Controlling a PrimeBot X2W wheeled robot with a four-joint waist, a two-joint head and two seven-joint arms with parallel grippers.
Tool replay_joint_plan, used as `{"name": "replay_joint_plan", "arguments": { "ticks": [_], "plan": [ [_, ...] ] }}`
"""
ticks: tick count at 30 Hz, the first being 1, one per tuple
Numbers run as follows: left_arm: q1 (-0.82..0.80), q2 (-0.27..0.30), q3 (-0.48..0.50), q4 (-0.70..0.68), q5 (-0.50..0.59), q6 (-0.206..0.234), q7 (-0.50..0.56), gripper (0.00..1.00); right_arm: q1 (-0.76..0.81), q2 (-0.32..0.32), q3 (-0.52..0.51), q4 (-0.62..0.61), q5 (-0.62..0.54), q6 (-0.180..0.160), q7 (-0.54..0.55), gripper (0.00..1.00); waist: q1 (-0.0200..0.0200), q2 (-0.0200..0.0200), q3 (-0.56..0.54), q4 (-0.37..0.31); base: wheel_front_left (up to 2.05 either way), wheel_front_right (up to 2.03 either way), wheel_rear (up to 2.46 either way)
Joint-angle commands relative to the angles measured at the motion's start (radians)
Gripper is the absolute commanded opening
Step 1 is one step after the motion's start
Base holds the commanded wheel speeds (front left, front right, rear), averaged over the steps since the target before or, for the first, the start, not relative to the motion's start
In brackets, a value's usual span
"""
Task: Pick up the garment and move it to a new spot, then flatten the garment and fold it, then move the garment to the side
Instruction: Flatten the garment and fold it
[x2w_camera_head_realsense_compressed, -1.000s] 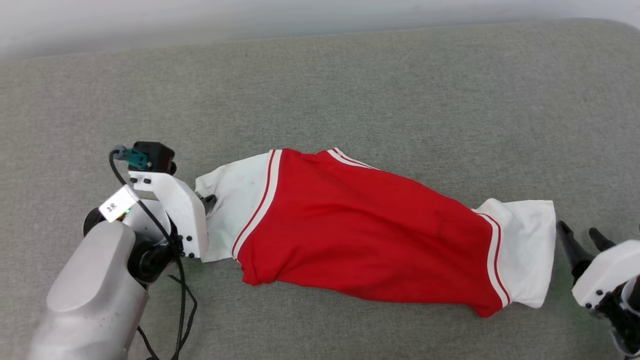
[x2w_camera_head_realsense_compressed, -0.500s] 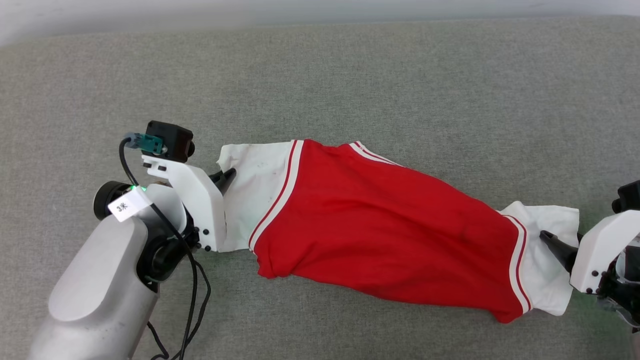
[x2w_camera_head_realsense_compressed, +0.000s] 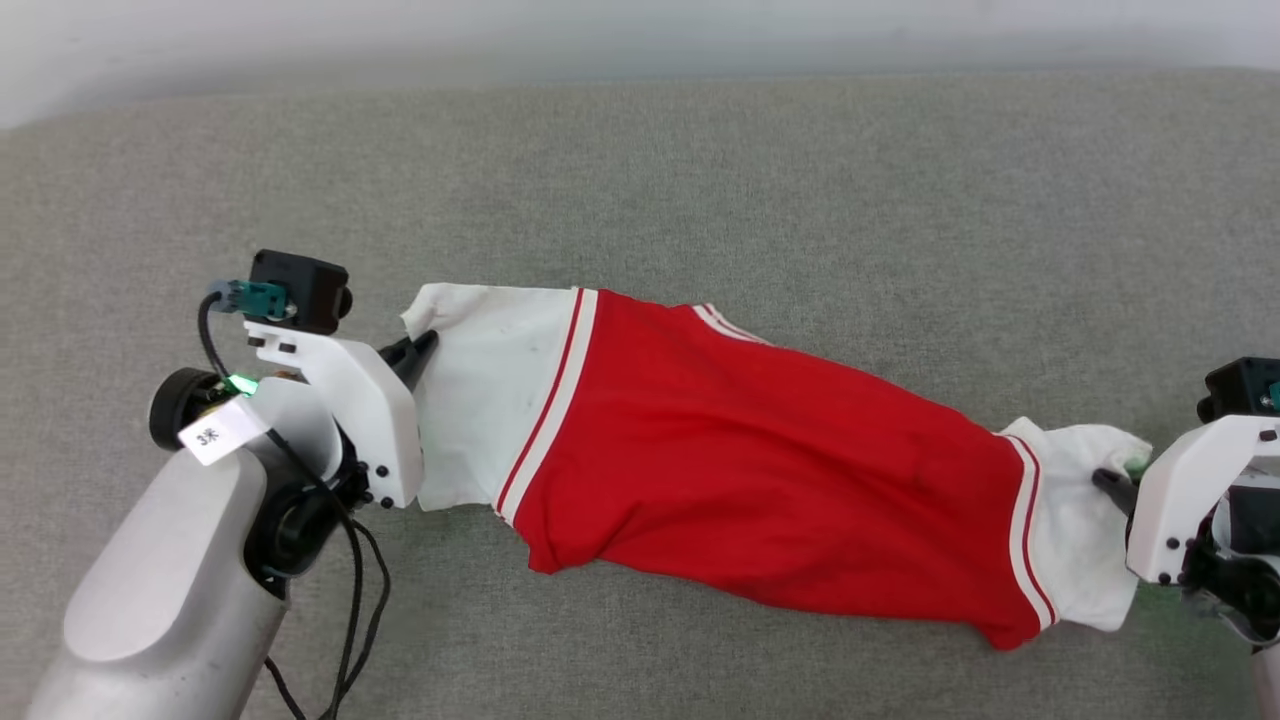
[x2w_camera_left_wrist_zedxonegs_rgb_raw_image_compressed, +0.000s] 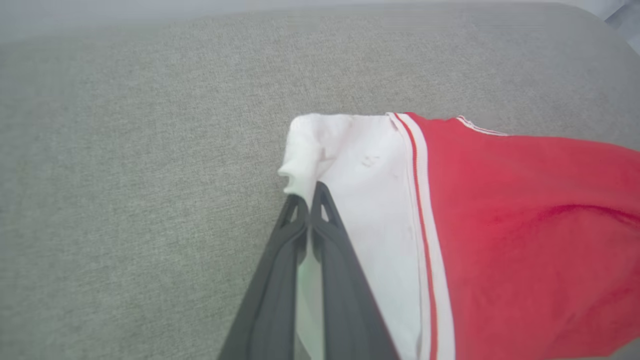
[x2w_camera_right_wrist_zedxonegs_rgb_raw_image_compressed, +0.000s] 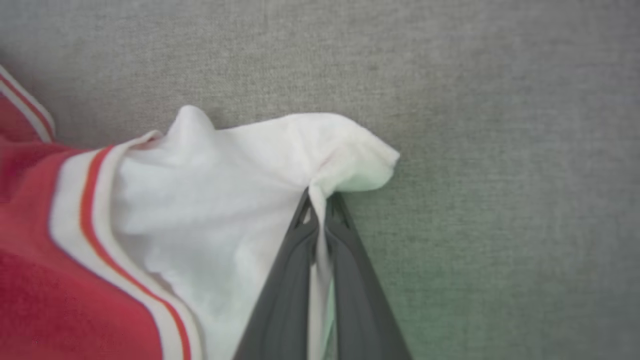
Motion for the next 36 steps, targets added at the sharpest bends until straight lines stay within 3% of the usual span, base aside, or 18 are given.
{"name": "replay_joint_plan", "arguments": {
  "ticks": [1,11,14,29,36],
  "plan": [
    [0.003,0.007,0.006,0.003,0.006,0.003,-0.016,0.00,-0.026,-0.009,-0.007,-0.013,-0.020,-0.001,-0.012,0.00,0.0000,0.0000,-0.027,0.000,0.00,0.00,0.00],
    [-0.102,0.042,0.063,0.057,0.036,0.021,-0.101,0.00,-0.148,-0.014,-0.064,-0.058,-0.116,-0.001,-0.051,0.00,0.0000,0.0000,-0.068,0.007,0.00,0.00,0.00],
    [-0.185,0.039,0.070,0.093,0.047,0.000,-0.133,0.00,-0.224,-0.015,-0.075,-0.054,-0.143,-0.001,-0.076,0.00,0.0000,0.0000,-0.051,0.012,0.00,0.00,0.00],
    [-0.741,0.037,0.087,0.364,0.219,-0.004,-0.418,0.00,-0.804,-0.014,-0.068,0.041,-0.230,-0.001,-0.328,0.00,0.0000,0.0000,0.151,-0.002,0.00,0.00,0.00],
    [-0.990,0.044,0.094,0.477,0.281,0.025,-0.533,0.00,-1.063,-0.032,-0.054,0.116,-0.266,-0.001,-0.440,0.00,0.0000,0.0000,0.246,-0.008,0.00,0.00,0.00]
  ]
}}
